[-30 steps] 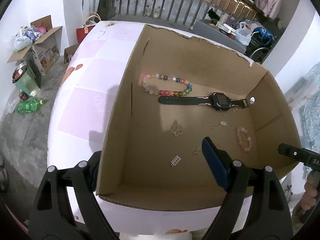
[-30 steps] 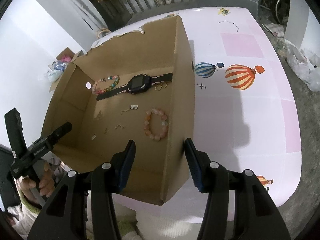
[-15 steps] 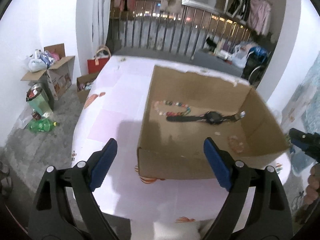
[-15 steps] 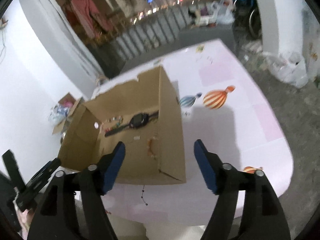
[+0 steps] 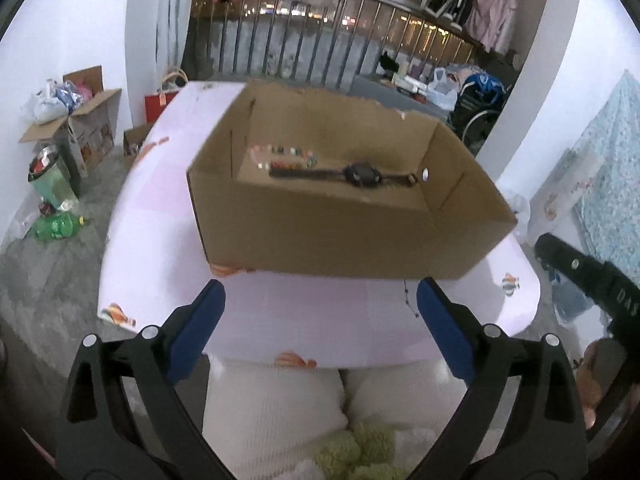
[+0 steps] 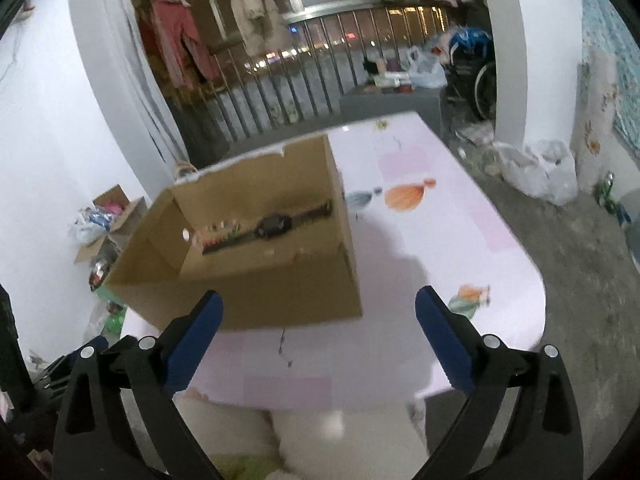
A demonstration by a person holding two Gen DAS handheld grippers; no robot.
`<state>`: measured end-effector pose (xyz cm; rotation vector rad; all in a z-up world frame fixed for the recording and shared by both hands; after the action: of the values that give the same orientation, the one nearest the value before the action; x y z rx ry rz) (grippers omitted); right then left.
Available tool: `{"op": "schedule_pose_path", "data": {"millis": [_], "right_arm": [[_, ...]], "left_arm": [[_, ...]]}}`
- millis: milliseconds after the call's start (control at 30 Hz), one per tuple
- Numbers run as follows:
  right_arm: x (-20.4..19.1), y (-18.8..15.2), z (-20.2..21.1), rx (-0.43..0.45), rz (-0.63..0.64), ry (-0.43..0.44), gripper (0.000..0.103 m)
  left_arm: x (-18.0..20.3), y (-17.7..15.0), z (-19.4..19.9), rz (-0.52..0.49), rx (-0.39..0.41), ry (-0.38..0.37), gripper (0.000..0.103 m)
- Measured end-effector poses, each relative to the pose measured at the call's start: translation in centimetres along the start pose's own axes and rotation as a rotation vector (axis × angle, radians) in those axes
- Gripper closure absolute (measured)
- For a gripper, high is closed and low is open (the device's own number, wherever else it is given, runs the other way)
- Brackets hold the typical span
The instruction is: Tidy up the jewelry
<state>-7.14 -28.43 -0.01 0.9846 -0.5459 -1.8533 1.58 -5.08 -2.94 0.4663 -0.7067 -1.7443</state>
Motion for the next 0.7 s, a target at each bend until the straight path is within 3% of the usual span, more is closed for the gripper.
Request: {"op": "schedule_pose_path", "data": {"millis": [200,367,500,700], "right_arm": [[-1.3,-1.9,-0.1,-0.041,0.057,-0.076,0.008],[-1.6,-1.8,0.8,-0.011,0.092,-0.139,0.006],[-1.6,-1.7,1.2,-0.005,0.139,-0.232,0.006],[-1.5,-1.5,2.1,0.032,0.144,-0.241,0.006]], "left_arm": [[0.1,0.0,1.0,-0.015,0.039,0.044,0.008],[0.4,-0.2,1.8,-0.075,0.066,0.122,0.008],[-0.1,0.0,2.0,-0.065,0.071,0.164,0.008],[-0.5,0.5,2.8,-0.072,0.116,0.228,0.008]]}}
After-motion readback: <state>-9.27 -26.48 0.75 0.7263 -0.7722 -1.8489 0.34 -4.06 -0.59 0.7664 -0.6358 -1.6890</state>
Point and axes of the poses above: each gripper's, at about its wrist camera, not at the fingertips, and z roughly against the way its jaws point, x to its right, y to its top, the point moved 6 cm from there along -z, roughly the way its jaws point, and after that the axes turned 13 degrees about y, right-handed, at the moved point
